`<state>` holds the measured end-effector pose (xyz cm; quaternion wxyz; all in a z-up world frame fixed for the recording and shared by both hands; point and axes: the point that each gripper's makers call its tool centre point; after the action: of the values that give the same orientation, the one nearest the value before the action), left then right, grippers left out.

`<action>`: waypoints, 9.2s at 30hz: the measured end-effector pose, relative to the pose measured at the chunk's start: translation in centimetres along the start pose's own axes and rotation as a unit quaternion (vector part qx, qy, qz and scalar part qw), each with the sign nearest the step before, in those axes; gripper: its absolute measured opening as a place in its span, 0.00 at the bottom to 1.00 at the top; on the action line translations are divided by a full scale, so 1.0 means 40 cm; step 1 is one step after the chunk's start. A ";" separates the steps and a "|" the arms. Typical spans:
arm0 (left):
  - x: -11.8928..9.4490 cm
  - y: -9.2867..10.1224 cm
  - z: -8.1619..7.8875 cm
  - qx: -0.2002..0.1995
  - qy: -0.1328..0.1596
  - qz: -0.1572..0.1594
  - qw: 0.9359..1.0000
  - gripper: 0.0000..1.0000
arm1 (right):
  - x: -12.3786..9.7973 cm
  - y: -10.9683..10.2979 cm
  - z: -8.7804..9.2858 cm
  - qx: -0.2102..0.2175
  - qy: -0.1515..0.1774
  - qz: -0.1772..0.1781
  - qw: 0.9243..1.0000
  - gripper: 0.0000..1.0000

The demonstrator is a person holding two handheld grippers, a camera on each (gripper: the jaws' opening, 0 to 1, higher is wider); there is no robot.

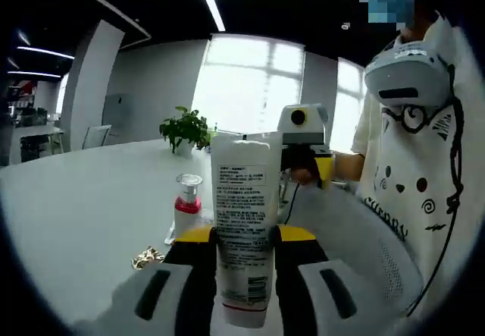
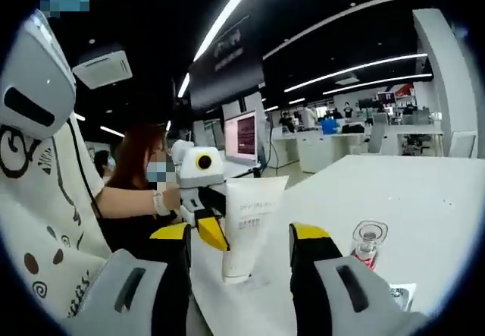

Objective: Arrange the skincare products in the storage area until every visible bottle or jar stands upright without overlapping.

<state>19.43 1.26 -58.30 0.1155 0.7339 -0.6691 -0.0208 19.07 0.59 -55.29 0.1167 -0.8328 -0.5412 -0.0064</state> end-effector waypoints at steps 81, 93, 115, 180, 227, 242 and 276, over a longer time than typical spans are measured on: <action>0.005 -0.057 0.006 0.113 -0.021 -0.274 0.955 0.08 | 0.052 0.108 -0.021 -0.162 -0.145 0.023 0.976 0.44; 0.037 -0.025 0.020 0.123 -0.033 -0.240 0.963 0.08 | 0.029 0.140 -0.029 -0.186 -0.227 -0.041 0.955 0.32; 0.014 -0.184 0.098 0.112 -0.061 -0.184 0.974 0.08 | 0.086 0.172 0.019 -0.268 -0.404 -0.253 0.837 0.21; 0.030 -0.285 0.176 0.147 -0.123 -0.122 0.974 0.13 | 0.064 0.278 0.152 -0.283 -0.618 -0.279 0.679 0.06; 0.051 -0.284 0.158 0.140 -0.141 -0.142 0.970 0.00 | 0.049 0.300 0.145 -0.161 -0.643 -0.177 0.728 0.07; 0.053 -0.291 0.155 0.143 -0.147 -0.143 0.968 0.01 | 0.051 0.305 0.136 -0.174 -0.624 -0.190 0.738 0.16; -0.007 -0.229 0.137 0.111 -0.222 -0.155 0.956 0.44 | 0.006 0.296 0.079 -0.194 -0.547 -0.148 0.801 0.77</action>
<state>27.35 1.49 -65.48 -0.1222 0.8136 -0.5542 -0.1264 29.48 -3.14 -60.54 -0.3648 -0.6126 -0.6195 0.3284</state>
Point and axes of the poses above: the point that each gripper's makers call its tool centre point, and the gripper's own axes: x roughly forward along the fingers, y roughly to its right, z roughly out of its underside, and after that the axes turned 12 degrees about y, right-handed
